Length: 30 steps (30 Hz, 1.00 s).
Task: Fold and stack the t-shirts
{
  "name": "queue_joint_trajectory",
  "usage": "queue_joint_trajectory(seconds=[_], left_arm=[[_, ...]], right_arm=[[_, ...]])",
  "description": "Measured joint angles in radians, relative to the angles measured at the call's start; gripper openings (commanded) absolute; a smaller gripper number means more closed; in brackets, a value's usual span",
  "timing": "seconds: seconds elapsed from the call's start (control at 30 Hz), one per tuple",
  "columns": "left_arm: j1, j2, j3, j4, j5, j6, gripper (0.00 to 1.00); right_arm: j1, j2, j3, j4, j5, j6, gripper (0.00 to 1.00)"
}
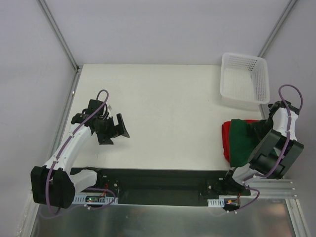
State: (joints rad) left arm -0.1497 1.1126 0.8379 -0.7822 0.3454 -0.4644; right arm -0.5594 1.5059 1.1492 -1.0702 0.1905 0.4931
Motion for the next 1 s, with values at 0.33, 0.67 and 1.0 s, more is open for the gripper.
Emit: queue_joint_trajectory(seconds=[0.33, 0.67, 1.0], left_arm=[[0.000, -0.008, 0.000, 0.000, 0.021, 0.000, 1.00], [-0.001, -0.008, 0.001, 0.000, 0.022, 0.000, 0.99], [-0.002, -0.008, 0.001, 0.000, 0.022, 0.000, 0.99]], right_arm=[[-0.026, 0.008, -0.050, 0.041, 0.005, 0.005, 0.96], [-0.062, 0.005, -0.074, 0.045, 0.014, -0.003, 0.96], [-0.047, -0.006, 0.060, -0.052, 0.013, -0.031, 0.96]])
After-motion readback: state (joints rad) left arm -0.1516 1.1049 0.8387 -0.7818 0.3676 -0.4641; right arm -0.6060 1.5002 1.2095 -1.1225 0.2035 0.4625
